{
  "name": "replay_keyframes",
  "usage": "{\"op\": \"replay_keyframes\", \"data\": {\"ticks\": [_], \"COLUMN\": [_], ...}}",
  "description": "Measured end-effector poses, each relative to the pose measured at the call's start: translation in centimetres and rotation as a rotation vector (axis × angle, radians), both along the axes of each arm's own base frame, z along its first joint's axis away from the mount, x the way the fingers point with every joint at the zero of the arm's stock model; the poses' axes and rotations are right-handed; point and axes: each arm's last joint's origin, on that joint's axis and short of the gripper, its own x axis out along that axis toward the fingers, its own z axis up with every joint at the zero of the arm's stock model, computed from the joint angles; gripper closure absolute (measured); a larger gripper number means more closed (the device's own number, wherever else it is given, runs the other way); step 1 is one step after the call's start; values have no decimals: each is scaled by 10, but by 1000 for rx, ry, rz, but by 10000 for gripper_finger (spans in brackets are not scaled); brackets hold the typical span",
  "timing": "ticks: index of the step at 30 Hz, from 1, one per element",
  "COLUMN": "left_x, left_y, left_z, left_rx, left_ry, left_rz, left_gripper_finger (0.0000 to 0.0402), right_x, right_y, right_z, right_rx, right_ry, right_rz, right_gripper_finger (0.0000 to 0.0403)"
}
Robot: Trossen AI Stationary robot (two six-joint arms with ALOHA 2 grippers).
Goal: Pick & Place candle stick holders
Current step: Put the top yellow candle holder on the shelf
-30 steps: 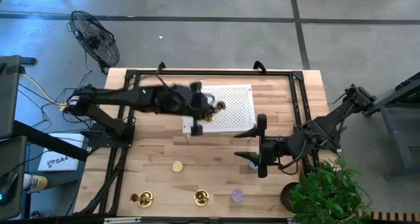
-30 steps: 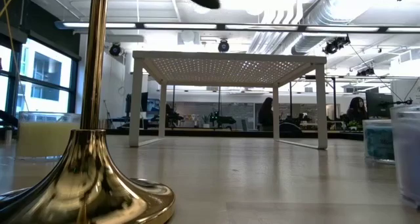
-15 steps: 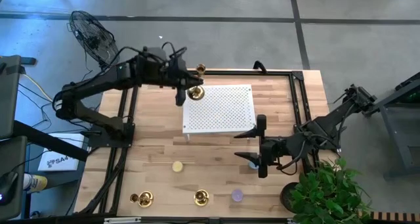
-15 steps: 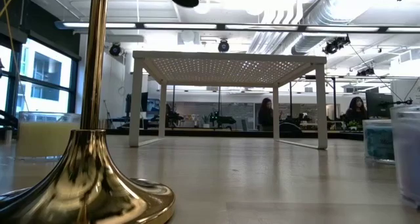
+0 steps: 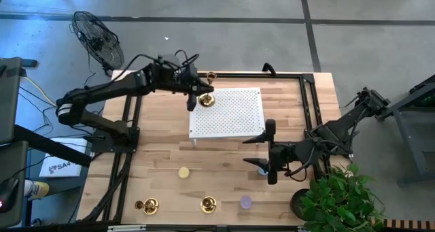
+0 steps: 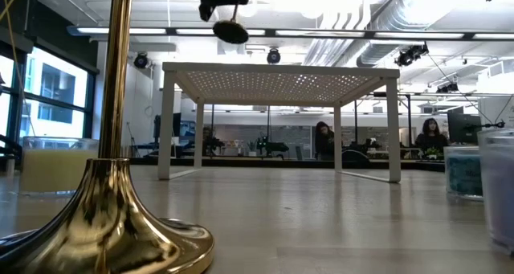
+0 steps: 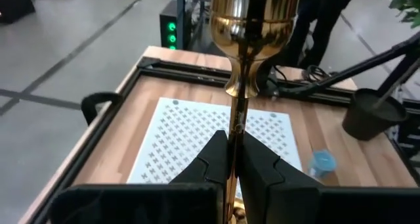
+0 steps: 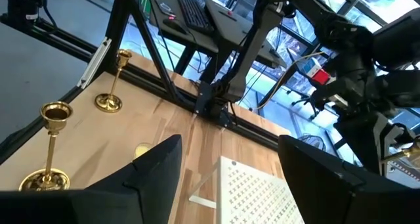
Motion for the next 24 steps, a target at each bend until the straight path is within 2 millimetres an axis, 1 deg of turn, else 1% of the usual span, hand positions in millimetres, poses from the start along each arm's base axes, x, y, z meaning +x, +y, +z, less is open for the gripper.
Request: {"op": "replay_keyframes", "data": {"ticks": [8,14,20,24], "left_x": [5,2,-3,-5], "left_y": [3,14,23,31], "left_z": [-25,-40,-54,-62], "left_rx": [25,-2,-13,-25], "left_ry": [-28,-46,-15,-60], "left_rz": [38,74,107,115], "left_gripper_finger": [392,392,392,392], "right_x": [0,0,0,0], "right_y": [0,0,-1,-1], "right_z": [0,-1,-1,-1], "right_rx": [0,19,18,17], "right_ry": [1,6,7,8], "right_rz": [-1,-4,-6,-6], "right_gripper_finger": [155,155,155,155]}}
